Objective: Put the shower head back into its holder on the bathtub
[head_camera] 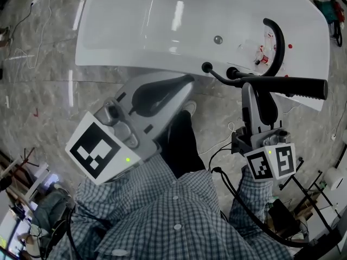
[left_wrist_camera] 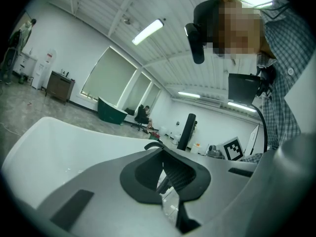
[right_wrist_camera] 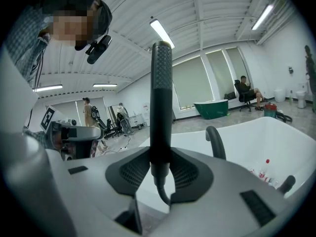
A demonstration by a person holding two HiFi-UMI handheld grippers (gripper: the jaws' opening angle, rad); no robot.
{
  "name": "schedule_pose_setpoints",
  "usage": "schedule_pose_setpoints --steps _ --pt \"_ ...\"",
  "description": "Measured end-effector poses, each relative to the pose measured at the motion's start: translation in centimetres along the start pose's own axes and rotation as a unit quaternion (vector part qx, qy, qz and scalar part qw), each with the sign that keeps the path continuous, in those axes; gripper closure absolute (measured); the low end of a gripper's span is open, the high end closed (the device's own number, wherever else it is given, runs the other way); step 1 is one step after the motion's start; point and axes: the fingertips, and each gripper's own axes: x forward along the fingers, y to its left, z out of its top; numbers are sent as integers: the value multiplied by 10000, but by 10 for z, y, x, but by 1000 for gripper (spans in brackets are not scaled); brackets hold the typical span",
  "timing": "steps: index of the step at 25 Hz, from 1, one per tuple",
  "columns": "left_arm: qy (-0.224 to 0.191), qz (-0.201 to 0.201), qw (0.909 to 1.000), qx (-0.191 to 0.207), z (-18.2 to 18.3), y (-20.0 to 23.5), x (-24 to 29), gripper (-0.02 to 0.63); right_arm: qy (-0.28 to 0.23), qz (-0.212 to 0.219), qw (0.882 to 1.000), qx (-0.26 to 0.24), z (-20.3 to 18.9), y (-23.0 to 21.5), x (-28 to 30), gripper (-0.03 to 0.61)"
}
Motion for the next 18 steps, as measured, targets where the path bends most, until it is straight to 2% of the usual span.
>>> schedule_pose_setpoints --steps 18 --pt "146 -5 9999 63 -23 13 11 604 158 -25 9998 124 -31 -14 21 457"
